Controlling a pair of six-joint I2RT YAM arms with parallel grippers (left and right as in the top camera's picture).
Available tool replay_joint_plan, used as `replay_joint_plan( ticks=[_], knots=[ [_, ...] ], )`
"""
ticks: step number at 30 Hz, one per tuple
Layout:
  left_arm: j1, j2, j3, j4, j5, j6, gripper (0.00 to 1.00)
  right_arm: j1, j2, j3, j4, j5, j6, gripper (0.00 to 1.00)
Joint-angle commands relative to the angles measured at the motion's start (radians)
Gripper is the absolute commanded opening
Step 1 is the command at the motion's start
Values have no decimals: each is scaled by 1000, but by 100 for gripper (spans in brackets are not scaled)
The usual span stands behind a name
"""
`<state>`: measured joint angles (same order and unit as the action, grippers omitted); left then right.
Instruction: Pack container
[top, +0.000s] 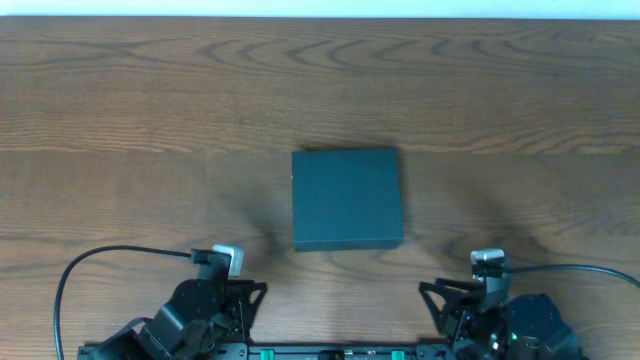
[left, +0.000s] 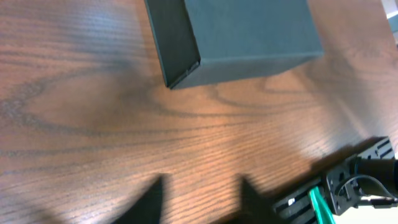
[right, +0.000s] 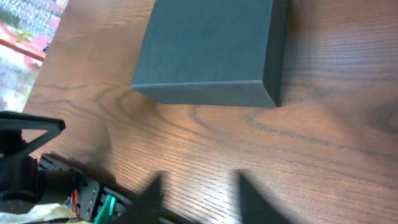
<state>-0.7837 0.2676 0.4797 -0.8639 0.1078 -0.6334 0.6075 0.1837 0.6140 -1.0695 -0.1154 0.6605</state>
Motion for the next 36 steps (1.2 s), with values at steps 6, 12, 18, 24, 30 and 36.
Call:
replay_joint_plan(
  ticks=[6,12,18,24,30,36],
  knots=[
    [-4,-10,5,4,8,-188,95,2,-9,-10,2,7,72,99],
    [-4,-10,5,3,9,-189,95,2,-9,-10,0,7,72,99],
    [-4,-10,5,-10,-40,-130,95,2,-9,-10,-9,7,72,99],
    [140,-39,-29,204,-298,209,95,2,-9,-10,-35,7,72,99],
    [526,-82,-176,388,-98,498,95,2,-9,-11,-35,7,72,99],
    [692,-247,-363,481,43,549,95,2,-9,-10,-35,7,72,99]
  ],
)
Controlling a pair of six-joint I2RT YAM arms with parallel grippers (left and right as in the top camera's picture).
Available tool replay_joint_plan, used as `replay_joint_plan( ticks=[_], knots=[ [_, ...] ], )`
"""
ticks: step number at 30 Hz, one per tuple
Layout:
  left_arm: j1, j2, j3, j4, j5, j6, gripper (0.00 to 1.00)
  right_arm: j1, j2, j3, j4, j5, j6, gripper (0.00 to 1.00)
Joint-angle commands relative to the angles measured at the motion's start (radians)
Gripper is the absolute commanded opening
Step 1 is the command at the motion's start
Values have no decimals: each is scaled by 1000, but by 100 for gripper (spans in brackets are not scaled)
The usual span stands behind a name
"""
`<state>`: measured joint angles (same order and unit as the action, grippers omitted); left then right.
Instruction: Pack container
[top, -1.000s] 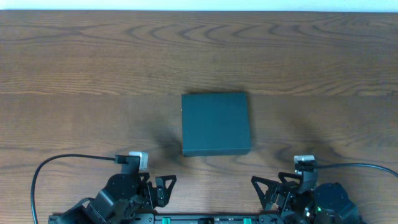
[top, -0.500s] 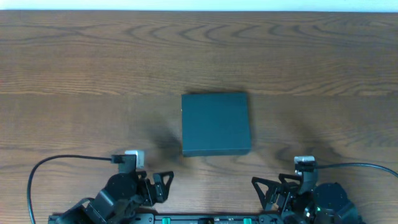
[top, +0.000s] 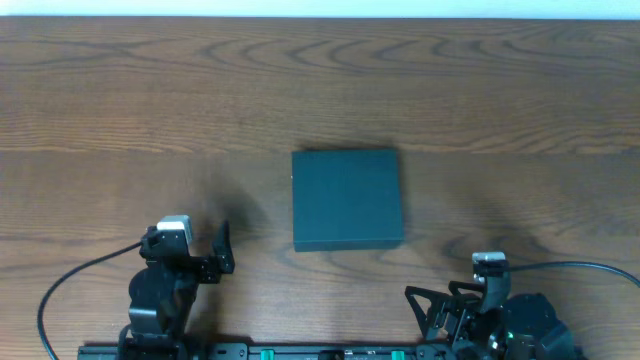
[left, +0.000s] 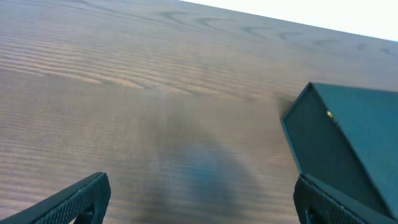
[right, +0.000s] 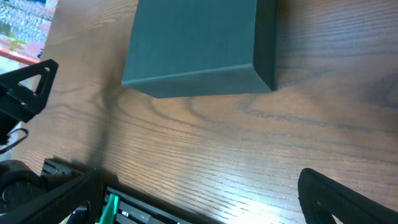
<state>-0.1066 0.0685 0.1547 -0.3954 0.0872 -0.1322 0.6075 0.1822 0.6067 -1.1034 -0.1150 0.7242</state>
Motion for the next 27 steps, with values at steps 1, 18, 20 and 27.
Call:
replay_joint_plan(
  ticks=[1,18,20,27],
  knots=[
    [15,-66,-41,18,63,63,95,2,-7,-3,-2,6,8,99],
    [15,-64,-43,23,67,84,95,2,-7,-3,-2,6,8,99],
    [15,-64,-43,23,67,84,95,2,-7,-3,-2,6,8,99],
    [15,-64,-43,23,67,84,95,5,-39,-37,114,442,-173,99]
  ],
)
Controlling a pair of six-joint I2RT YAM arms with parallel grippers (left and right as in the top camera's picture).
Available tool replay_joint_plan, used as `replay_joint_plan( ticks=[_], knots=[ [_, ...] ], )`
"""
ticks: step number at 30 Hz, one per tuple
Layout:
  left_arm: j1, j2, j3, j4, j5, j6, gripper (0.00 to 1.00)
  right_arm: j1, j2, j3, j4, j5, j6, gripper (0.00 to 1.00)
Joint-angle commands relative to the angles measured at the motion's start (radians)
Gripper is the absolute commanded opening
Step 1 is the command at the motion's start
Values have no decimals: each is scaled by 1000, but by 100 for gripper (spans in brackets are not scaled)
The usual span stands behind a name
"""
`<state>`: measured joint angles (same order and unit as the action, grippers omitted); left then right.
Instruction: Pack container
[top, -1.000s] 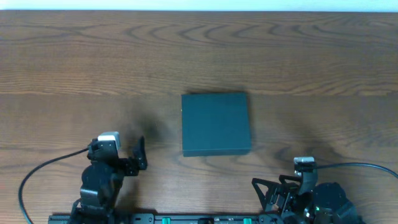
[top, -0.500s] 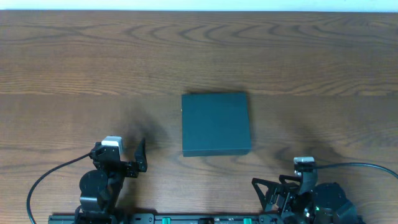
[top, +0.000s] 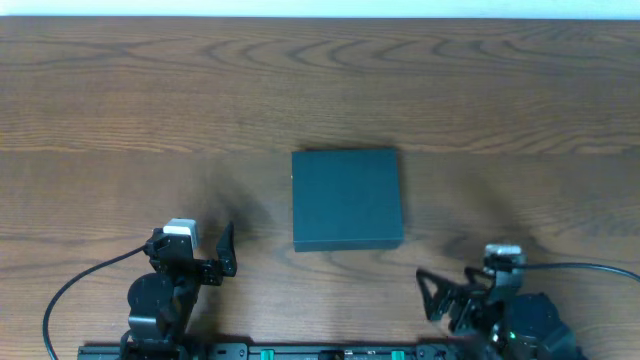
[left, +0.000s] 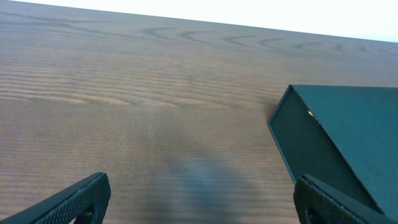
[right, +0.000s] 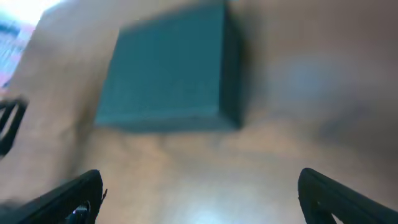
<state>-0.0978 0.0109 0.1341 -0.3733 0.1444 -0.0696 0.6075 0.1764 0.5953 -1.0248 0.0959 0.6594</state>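
Observation:
A shut dark teal box (top: 347, 199) lies flat on the wooden table (top: 120, 110); its lid covers whatever is inside. My left gripper (top: 192, 252) is near the front edge, left of the box, and open. In the left wrist view its fingers (left: 78, 199) stand wide apart over bare wood, with the box (left: 348, 140) ahead on the right. My right gripper (top: 462, 292) sits front right of the box, also open. The right wrist view is blurred; the box (right: 168, 74) lies ahead and left of the fingers (right: 339, 196).
Black cables (top: 60, 290) run from both arms along the near edge. A black rail (top: 330, 352) with green parts spans the front of the table between the arm bases. Nothing else lies on the wood.
The left gripper has shifted slightly right, bringing the box's left side more into its view. The right gripper has moved a little right; its view is now motion-blurred, with the box farther off.
At first both arms were folded low at the front edge, wrist cameras looking down at the box's near corners, fingers out of view. Later both grippers' fingers showed wide apart, the left arm further left and facing forward. Now both stay open; the box has not moved.

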Motion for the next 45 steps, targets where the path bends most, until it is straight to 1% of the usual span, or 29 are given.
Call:
replay_joint_plan(
  ticks=[1,2,4,9,11,13,45],
  knots=[
    [6,-6,-23,1,10,21,95,3,-60,-51,80,259,-197,99],
    [6,-6,-23,1,10,21,95,-6,-97,-88,125,259,-306,99],
    [6,-6,-23,1,10,21,95,-37,-169,-180,198,228,-425,99],
    [6,-6,-23,1,10,21,95,-78,-171,-343,327,224,-428,99],
    [6,-6,-23,1,10,21,95,-79,-171,-430,379,184,-428,99],
    [6,-6,-23,1,10,21,95,-79,-172,-430,382,132,-439,99],
    [6,-6,-23,1,10,21,95,-77,-171,-434,382,132,-440,99]
  ],
)
